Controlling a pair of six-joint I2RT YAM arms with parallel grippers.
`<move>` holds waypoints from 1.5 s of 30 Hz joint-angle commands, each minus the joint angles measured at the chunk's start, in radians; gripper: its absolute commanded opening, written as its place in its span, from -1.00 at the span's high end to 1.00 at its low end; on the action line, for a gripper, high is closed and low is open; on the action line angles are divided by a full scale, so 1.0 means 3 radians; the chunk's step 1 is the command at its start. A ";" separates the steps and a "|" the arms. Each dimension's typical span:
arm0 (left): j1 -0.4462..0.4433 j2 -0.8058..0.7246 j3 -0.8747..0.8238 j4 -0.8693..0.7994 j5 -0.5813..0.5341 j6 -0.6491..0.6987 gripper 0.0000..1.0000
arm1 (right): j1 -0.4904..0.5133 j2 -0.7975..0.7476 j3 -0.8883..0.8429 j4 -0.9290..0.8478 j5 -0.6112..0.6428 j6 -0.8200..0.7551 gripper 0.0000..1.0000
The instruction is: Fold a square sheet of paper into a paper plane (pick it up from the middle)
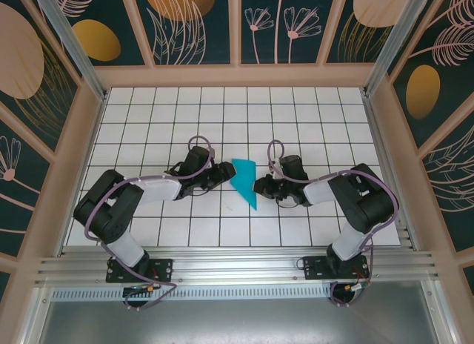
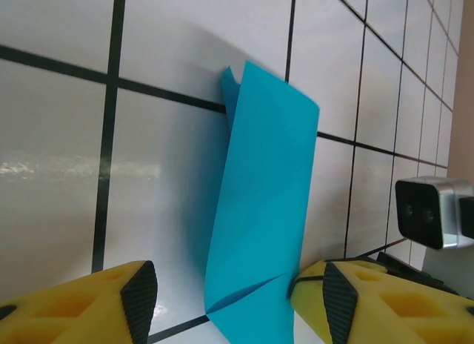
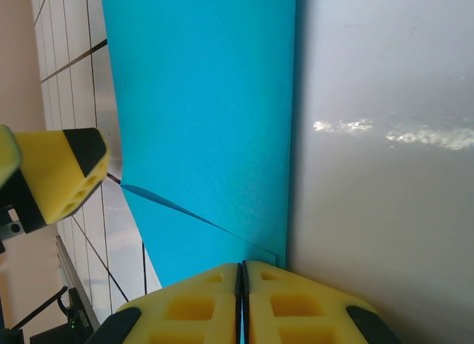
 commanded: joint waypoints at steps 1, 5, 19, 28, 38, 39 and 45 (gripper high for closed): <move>-0.0012 0.0118 0.0101 0.0075 0.0179 -0.0133 -0.25 | -0.0034 0.0145 -0.0087 -0.0032 0.0087 0.0022 0.73; -0.0034 0.0286 0.0132 0.0125 0.0259 -0.0199 -0.23 | -0.0034 0.0179 -0.0108 0.0016 0.0096 0.0049 0.73; -0.0095 0.0506 0.0289 0.0375 0.0551 -0.0254 0.10 | -0.0034 0.0259 -0.0124 0.0073 0.0102 0.0039 0.71; -0.0103 0.0531 0.0261 0.0553 0.0550 -0.0384 0.65 | -0.0034 0.0243 -0.0068 0.0059 0.0135 0.0009 0.65; -0.0105 0.0408 0.0125 0.0555 0.0350 -0.0477 0.98 | 0.0088 -0.0537 -0.0155 -0.0135 0.0648 -0.0234 0.25; -0.0105 0.0394 0.0115 0.0554 0.0334 -0.0491 0.99 | 0.0099 -0.0674 -0.0187 -0.0197 0.0826 -0.0281 0.21; -0.0108 0.0356 0.0099 0.0550 0.0305 -0.0536 1.00 | 0.0535 -0.1337 -0.0477 -0.0258 0.1634 -0.0716 0.16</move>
